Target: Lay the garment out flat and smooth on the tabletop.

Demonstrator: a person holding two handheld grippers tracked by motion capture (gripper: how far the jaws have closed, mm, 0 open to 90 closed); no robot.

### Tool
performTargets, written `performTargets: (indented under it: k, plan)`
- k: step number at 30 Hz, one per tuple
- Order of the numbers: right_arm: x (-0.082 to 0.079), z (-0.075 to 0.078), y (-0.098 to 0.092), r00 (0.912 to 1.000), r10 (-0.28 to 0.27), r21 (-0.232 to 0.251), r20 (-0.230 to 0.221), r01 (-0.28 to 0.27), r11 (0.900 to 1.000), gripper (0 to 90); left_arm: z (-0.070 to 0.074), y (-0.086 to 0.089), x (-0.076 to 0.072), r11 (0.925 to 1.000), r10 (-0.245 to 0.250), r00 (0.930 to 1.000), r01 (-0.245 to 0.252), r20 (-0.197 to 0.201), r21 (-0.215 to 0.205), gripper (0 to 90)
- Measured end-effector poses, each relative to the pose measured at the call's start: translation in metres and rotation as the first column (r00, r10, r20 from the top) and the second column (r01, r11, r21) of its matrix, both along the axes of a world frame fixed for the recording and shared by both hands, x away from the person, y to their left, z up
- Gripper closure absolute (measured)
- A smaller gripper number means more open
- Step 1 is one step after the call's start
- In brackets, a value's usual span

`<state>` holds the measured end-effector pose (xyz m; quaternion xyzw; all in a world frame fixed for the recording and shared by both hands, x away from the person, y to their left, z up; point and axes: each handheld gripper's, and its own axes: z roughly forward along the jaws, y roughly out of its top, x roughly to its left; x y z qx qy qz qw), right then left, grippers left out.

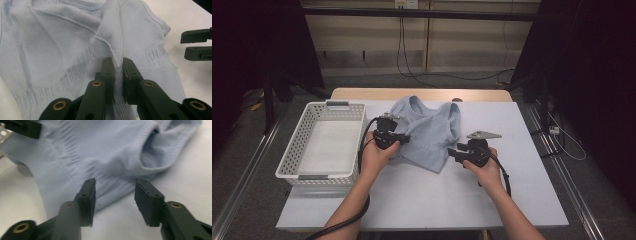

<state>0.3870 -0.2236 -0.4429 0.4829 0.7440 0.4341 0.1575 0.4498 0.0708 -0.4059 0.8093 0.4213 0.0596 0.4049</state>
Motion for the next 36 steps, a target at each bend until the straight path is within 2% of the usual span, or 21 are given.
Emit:
performTargets:
  k: [3,4,5,6,8,11,13,15,16,17,19,21,25,28,31,32,33,34,35,36]
  plan:
    - [0.001,-0.002,0.007,0.9999,0.015,-0.005,-0.006,-0.015,1.000,57.6,-0.001,0.000,0.000,1.0000,-0.004,1.0000,0.004,0.001,-0.002,81.2]
    - [0.001,-0.006,0.013,0.9990,0.036,-0.019,-0.025,-0.036,0.999,59.6,-0.001,0.001,-0.001,1.0000,-0.008,1.0000,0.008,0.002,0.003,81.0]
    - [0.001,-0.006,0.013,0.9990,0.036,-0.019,-0.025,-0.036,0.999,59.6,-0.001,0.000,-0.001,1.0000,-0.007,1.0000,0.007,0.002,0.003,81.0]
    - [0.001,-0.009,0.018,0.9969,0.067,-0.043,-0.042,-0.068,0.997,60.4,-0.002,0.000,-0.002,0.9999,-0.013,0.9999,0.013,0.003,0.009,80.8]
    - [0.000,-0.011,0.021,0.9961,0.075,-0.050,-0.048,-0.077,0.996,59.7,-0.002,-0.001,-0.002,0.9999,-0.011,0.9999,0.011,0.005,0.008,80.7]
    - [0.000,-0.014,0.028,0.9946,0.089,-0.095,-0.053,-0.094,0.991,60.2,-0.004,-0.003,-0.002,0.9997,-0.018,0.9998,0.018,0.003,0.015,80.6]
    - [-0.001,-0.018,0.031,0.9930,0.101,-0.119,-0.061,-0.108,0.987,65.8,-0.006,-0.004,-0.001,0.9997,-0.018,0.9998,0.018,0.002,0.016,80.4]
    - [-0.002,-0.016,0.031,0.9920,0.110,-0.128,-0.061,-0.117,0.985,82.6,-0.006,-0.004,-0.001,0.9996,-0.022,0.9998,0.022,0.001,0.016,80.0]
    - [-0.002,-0.016,0.031,0.9920,0.110,-0.128,-0.061,-0.117,0.985,82.6,-0.006,-0.004,-0.001,0.9996,-0.022,0.9998,0.022,0.001,0.016,79.8]
    - [-0.002,-0.016,0.030,0.9922,0.106,-0.124,-0.066,-0.114,0.986,84.2,-0.006,-0.004,-0.001,0.9997,-0.021,0.9998,0.021,0.000,0.012,79.8]
    - [0.000,-0.015,0.024,0.9916,0.097,-0.078,-0.085,-0.104,0.991,86.6,-0.006,-0.005,-0.001,0.9995,-0.026,0.9996,0.026,0.009,0.016,79.0]
    - [0.000,-0.014,0.021,0.9919,0.095,-0.071,-0.084,-0.101,0.992,86.8,-0.006,-0.005,0.000,0.9994,-0.031,0.9995,0.030,0.010,0.018,78.0]
    - [-0.003,-0.004,0.012,0.9940,0.092,-0.062,-0.058,-0.096,0.993,87.1,-0.005,-0.006,0.000,0.9994,-0.034,0.9994,0.033,0.010,0.011,75.9]
    - [-0.006,0.001,-0.001,0.9962,0.078,-0.038,-0.040,-0.079,0.996,87.1,-0.005,-0.008,0.000,0.9991,-0.041,0.9991,0.041,0.015,0.009,71.4]
    - [-0.008,0.004,-0.012,0.9980,0.056,-0.013,-0.031,-0.056,0.998,87.1,-0.005,-0.010,-0.001,0.9989,-0.044,0.9988,0.044,0.020,0.017,62.0]
    - [-0.008,0.004,-0.012,0.9980,0.056,-0.013,-0.031,-0.056,0.998,87.1,-0.005,-0.010,-0.001,0.9989,-0.044,0.9989,0.044,0.018,0.016,62.0]
    - [-0.009,0.005,-0.016,0.9984,0.050,-0.010,-0.027,-0.050,0.999,87.1,-0.005,-0.011,-0.001,0.9989,-0.044,0.9987,0.044,0.025,0.018,57.6]
    - [-0.011,0.007,-0.023,0.9990,0.039,0.002,-0.022,-0.039,0.999,87.1,-0.005,-0.011,-0.001,0.9989,-0.042,0.9987,0.041,0.030,0.024,47.5]
    - [-0.011,0.007,-0.023,0.9990,0.039,0.002,-0.022,-0.039,0.999,87.1,-0.005,-0.012,-0.001,0.9988,-0.041,0.9987,0.040,0.030,0.026,47.5]
    - [-0.011,0.008,-0.026,0.9993,0.033,0.005,-0.019,-0.033,0.999,87.1,-0.005,-0.012,-0.001,0.9990,-0.037,0.9988,0.036,0.032,0.027,42.8]
